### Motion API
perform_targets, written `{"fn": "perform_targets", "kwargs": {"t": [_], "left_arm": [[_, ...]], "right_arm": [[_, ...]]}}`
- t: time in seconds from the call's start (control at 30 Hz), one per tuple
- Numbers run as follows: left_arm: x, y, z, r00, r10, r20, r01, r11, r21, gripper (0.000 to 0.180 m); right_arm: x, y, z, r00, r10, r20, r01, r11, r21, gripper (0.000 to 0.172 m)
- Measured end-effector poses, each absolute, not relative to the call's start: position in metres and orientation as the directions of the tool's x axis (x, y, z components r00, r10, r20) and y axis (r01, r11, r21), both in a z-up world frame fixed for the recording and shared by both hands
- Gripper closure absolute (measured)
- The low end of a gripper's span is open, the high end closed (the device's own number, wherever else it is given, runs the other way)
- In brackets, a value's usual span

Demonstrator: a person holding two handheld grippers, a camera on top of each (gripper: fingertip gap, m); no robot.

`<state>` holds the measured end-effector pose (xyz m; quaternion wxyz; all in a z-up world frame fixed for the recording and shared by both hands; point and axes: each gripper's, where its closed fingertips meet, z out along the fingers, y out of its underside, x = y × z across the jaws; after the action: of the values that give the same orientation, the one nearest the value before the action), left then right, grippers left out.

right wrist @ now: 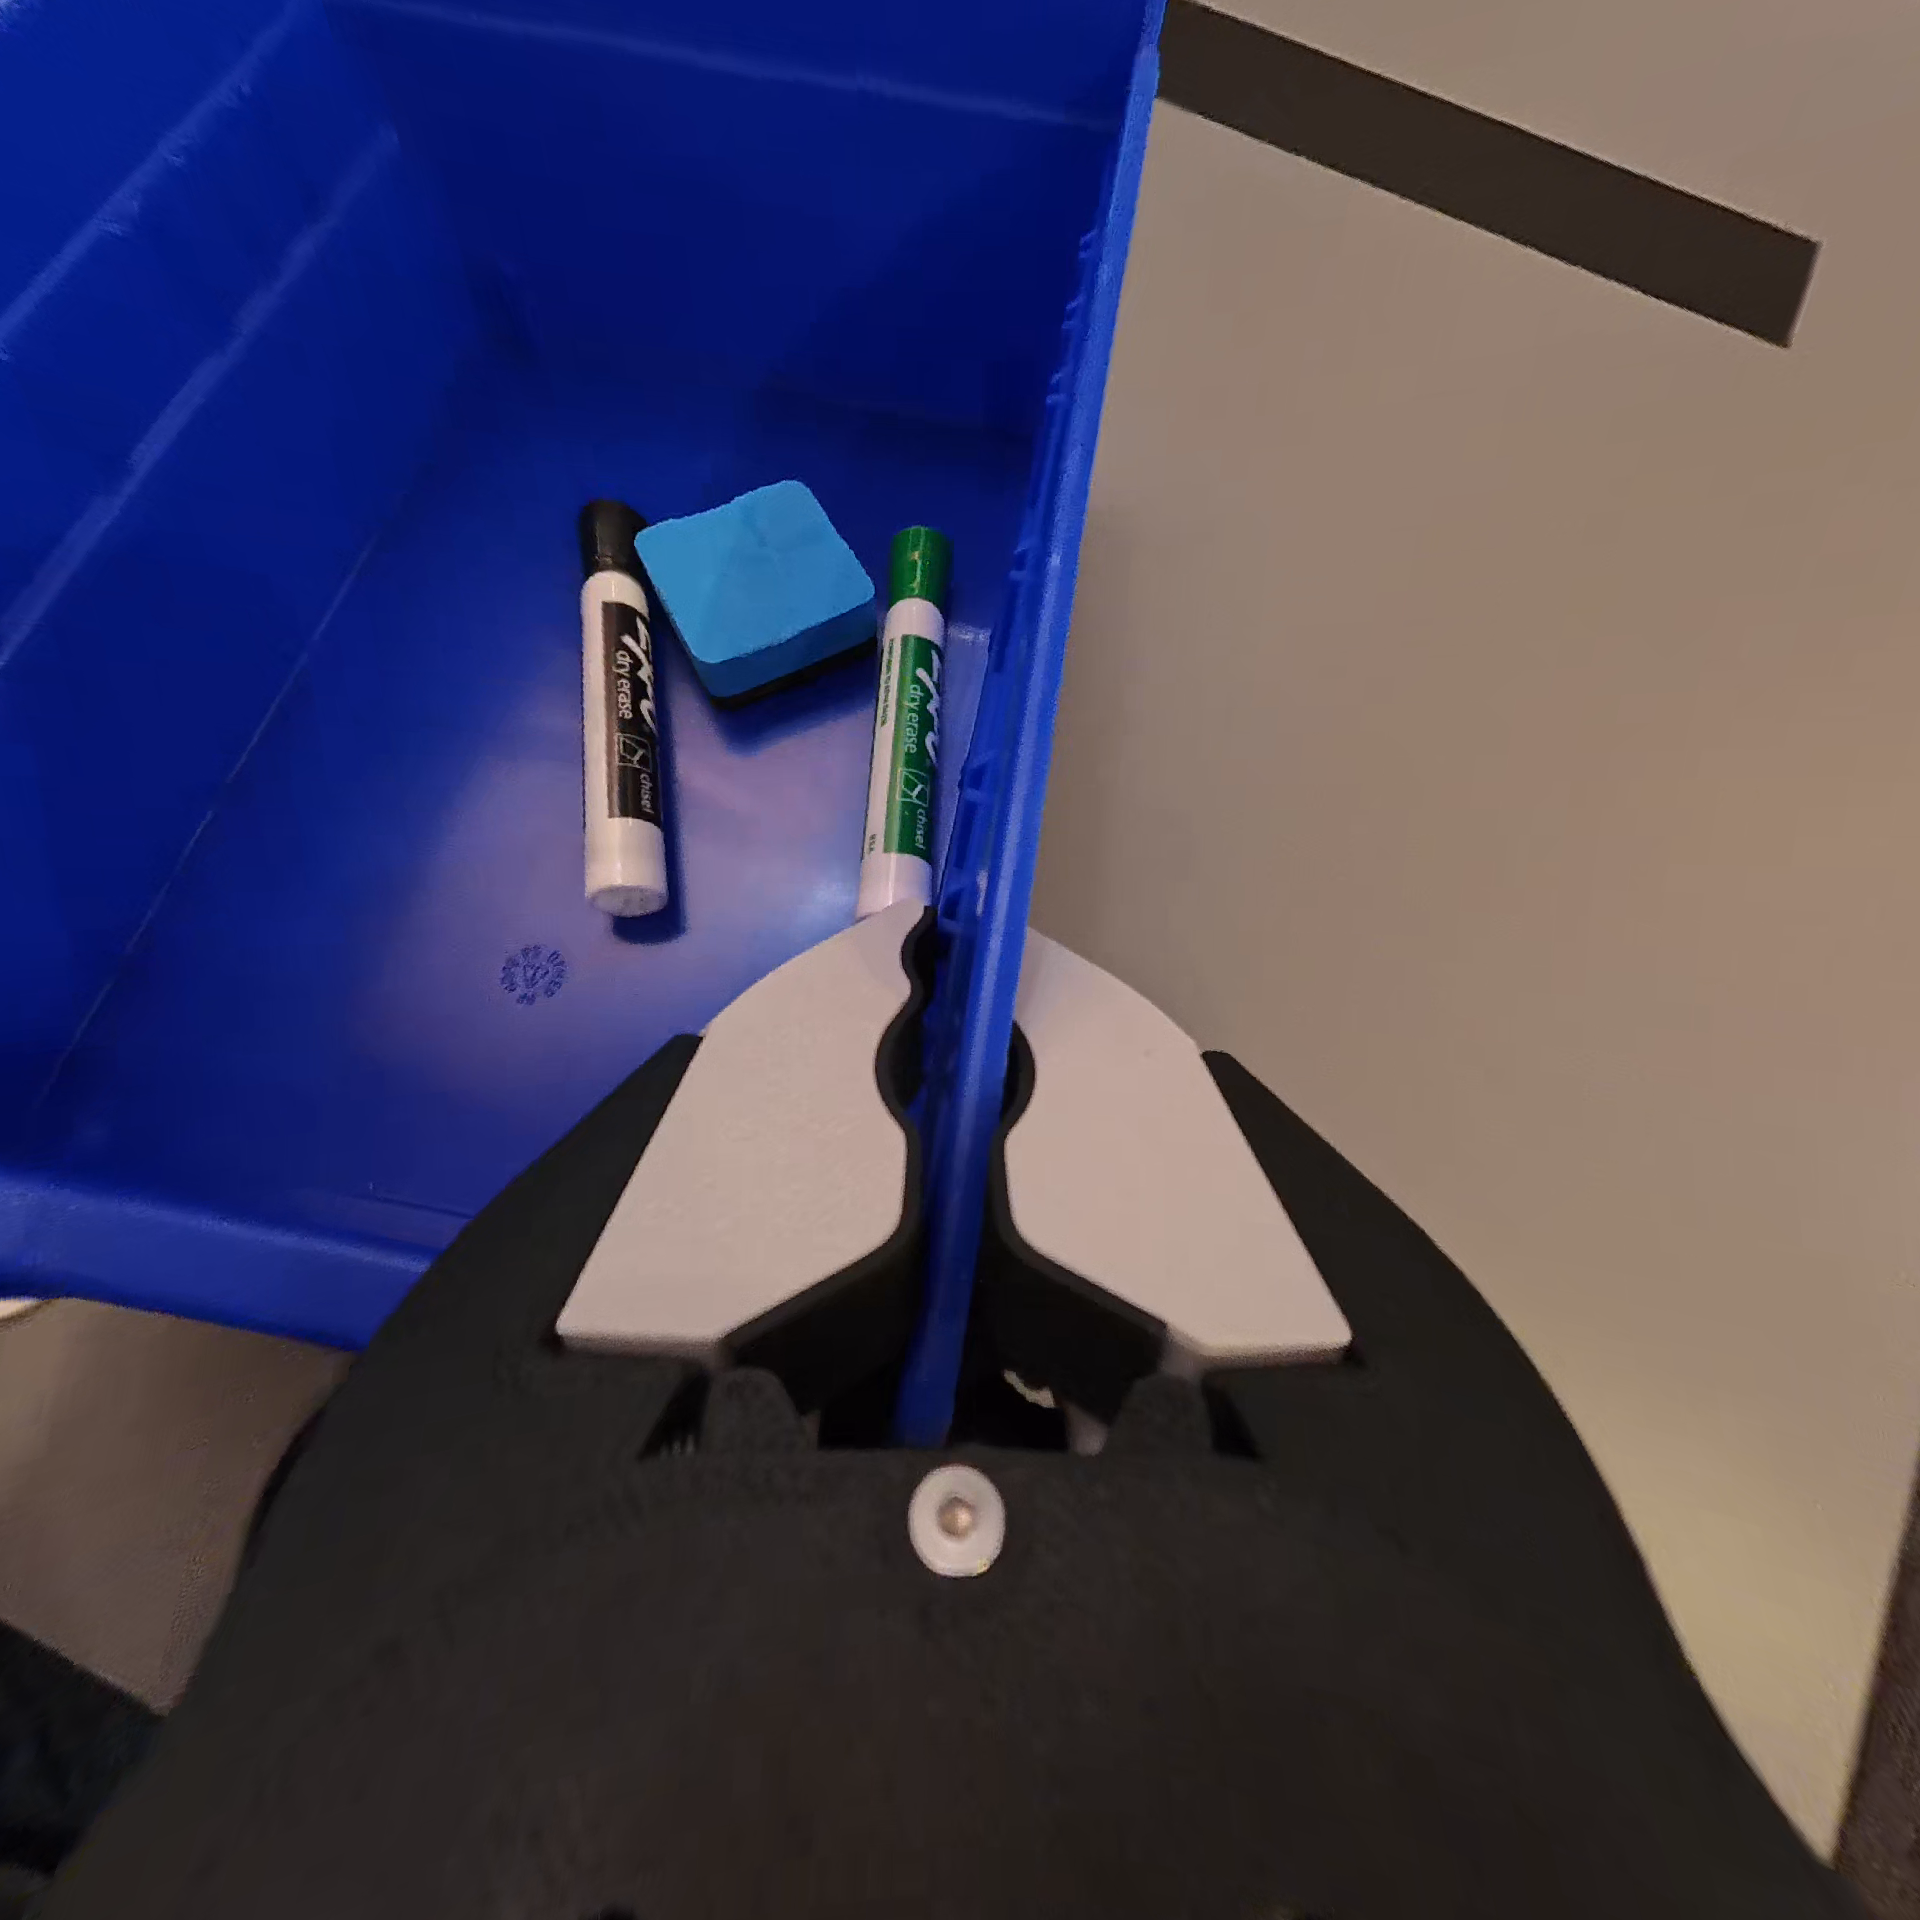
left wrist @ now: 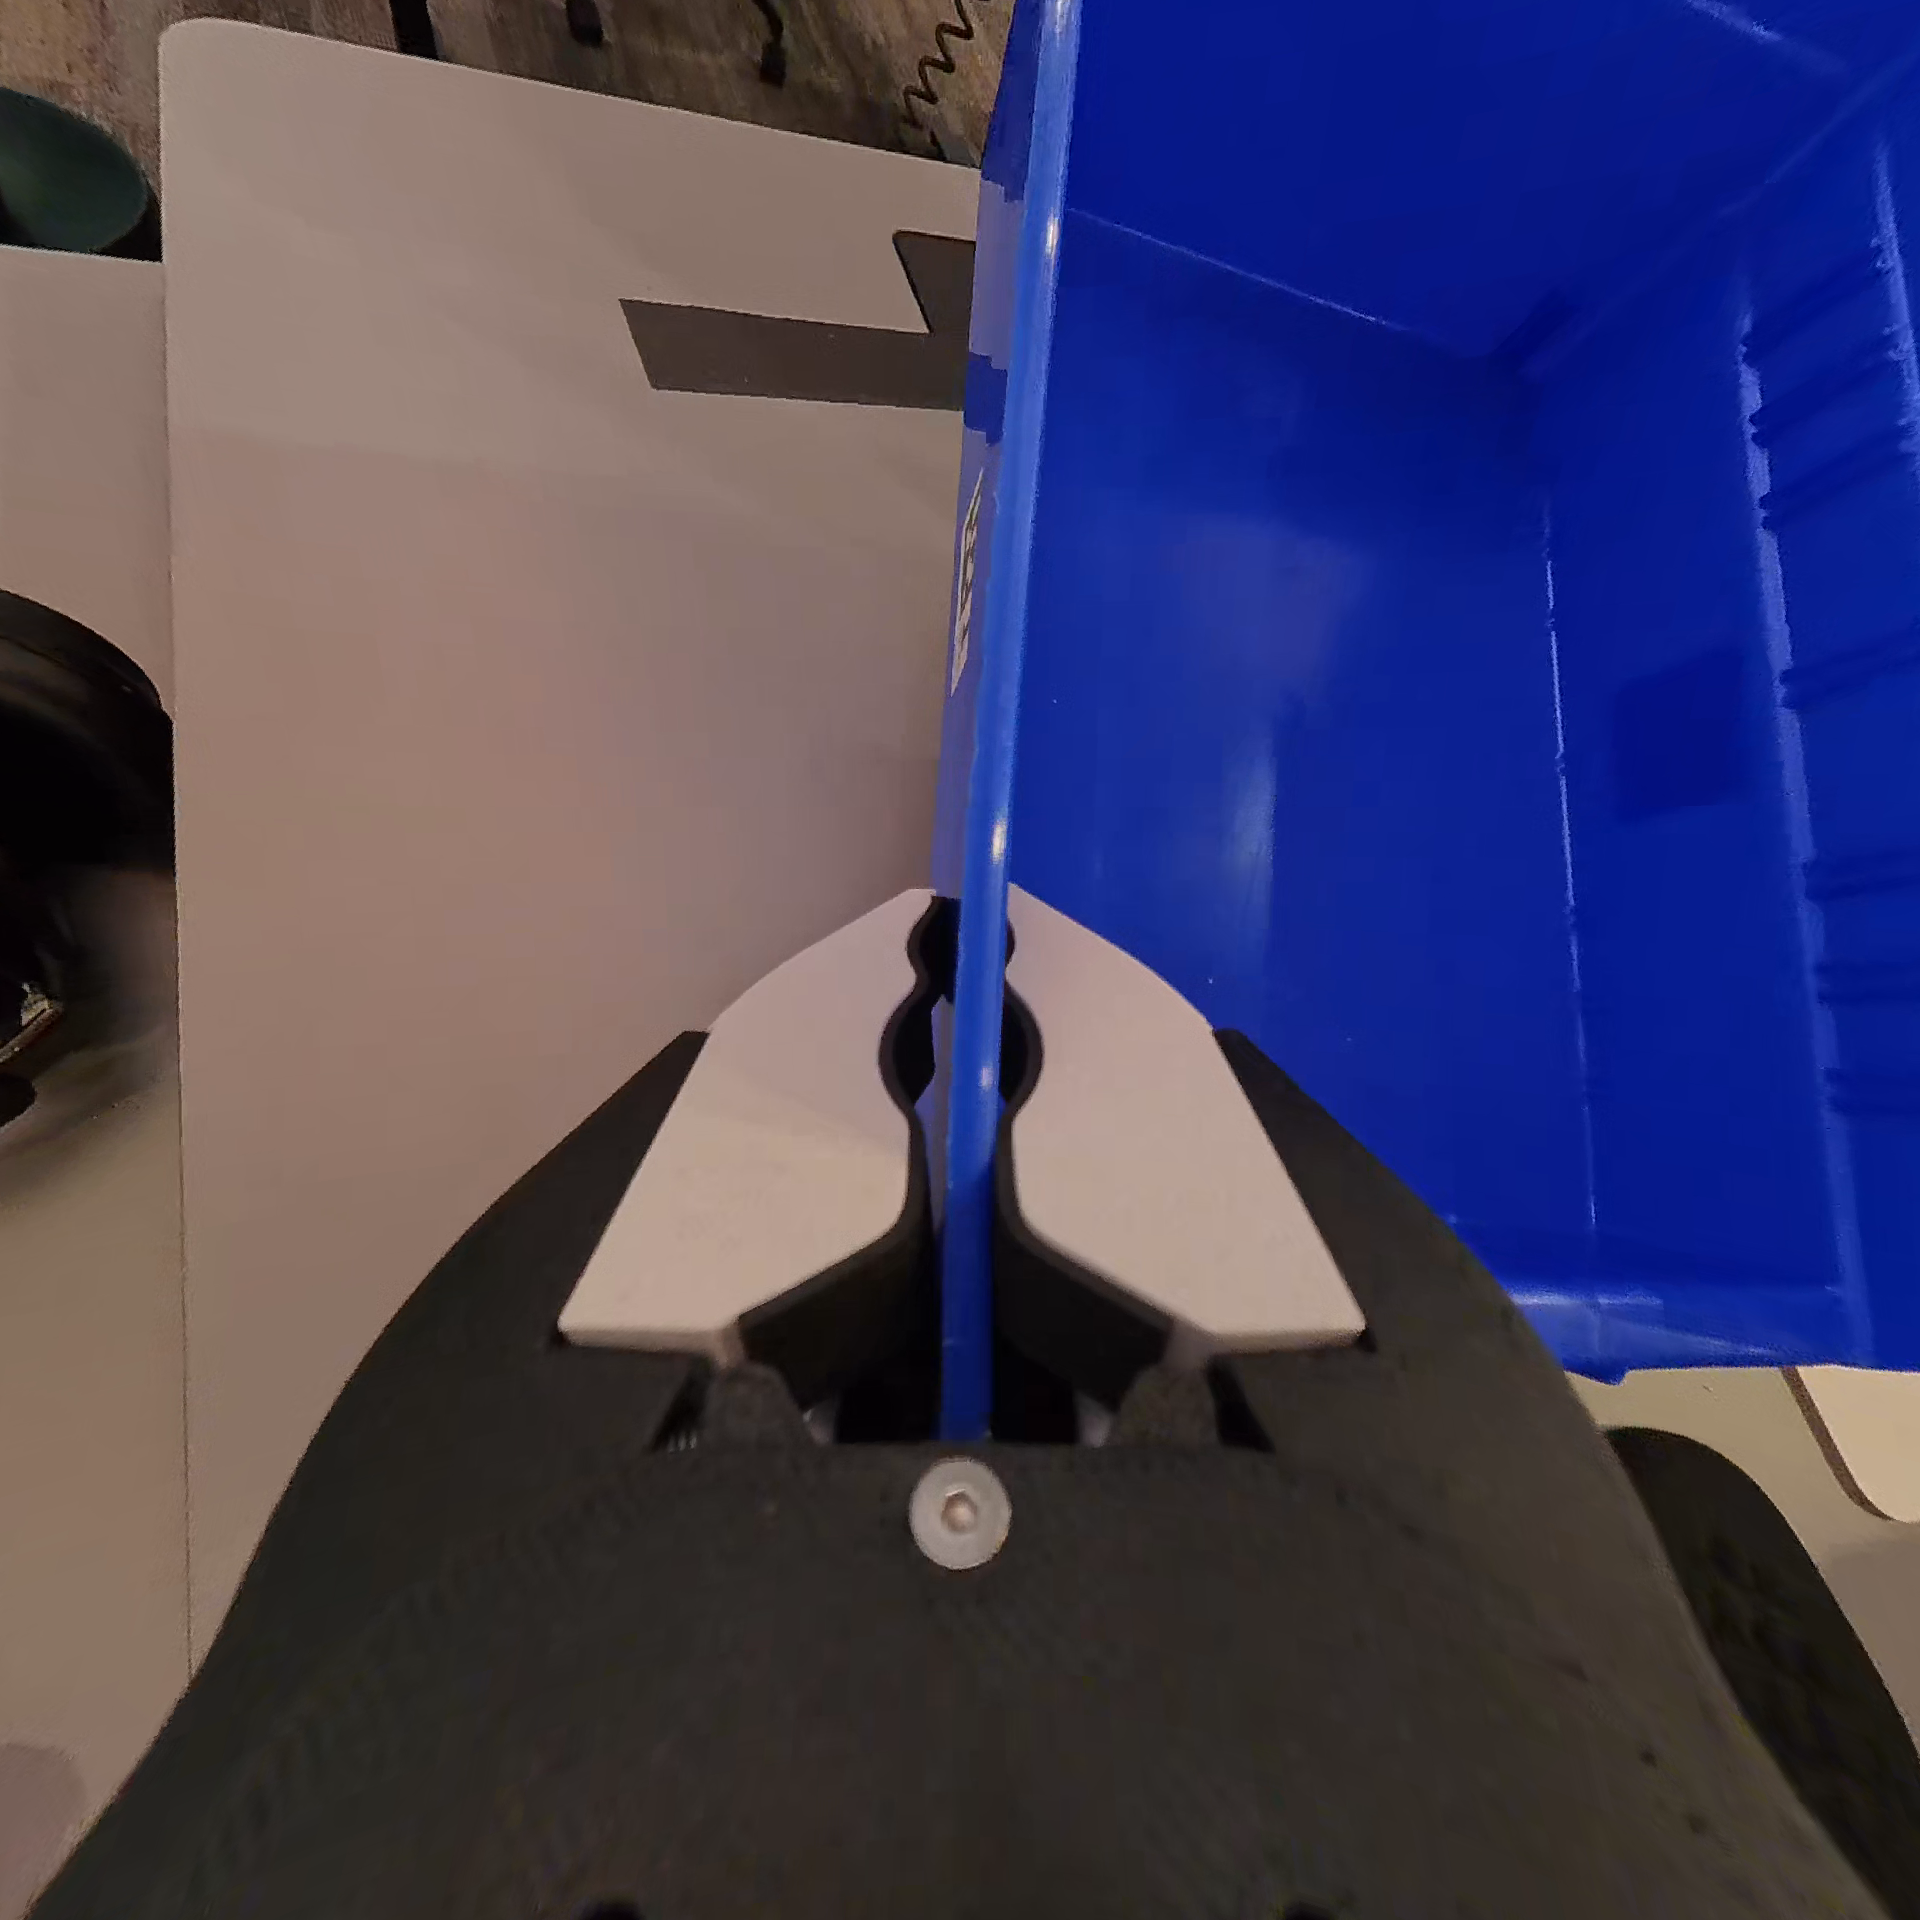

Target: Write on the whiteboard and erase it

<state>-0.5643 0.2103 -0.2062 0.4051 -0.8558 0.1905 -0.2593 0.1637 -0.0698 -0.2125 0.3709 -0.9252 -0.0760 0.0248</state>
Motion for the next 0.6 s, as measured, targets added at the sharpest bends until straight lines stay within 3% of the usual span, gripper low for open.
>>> {"fn": "perform_targets", "kwargs": {"t": [0.6], "left_arm": [[-0.598, 0.181, -0.220, 0.823, -0.479, 0.304, -0.013, -0.553, -0.833, 0.176]], "right_arm": [[0.017, -0.046, -0.216, 0.970, 0.240, 0.042, 0.197, -0.669, -0.717, 0.166]]}}
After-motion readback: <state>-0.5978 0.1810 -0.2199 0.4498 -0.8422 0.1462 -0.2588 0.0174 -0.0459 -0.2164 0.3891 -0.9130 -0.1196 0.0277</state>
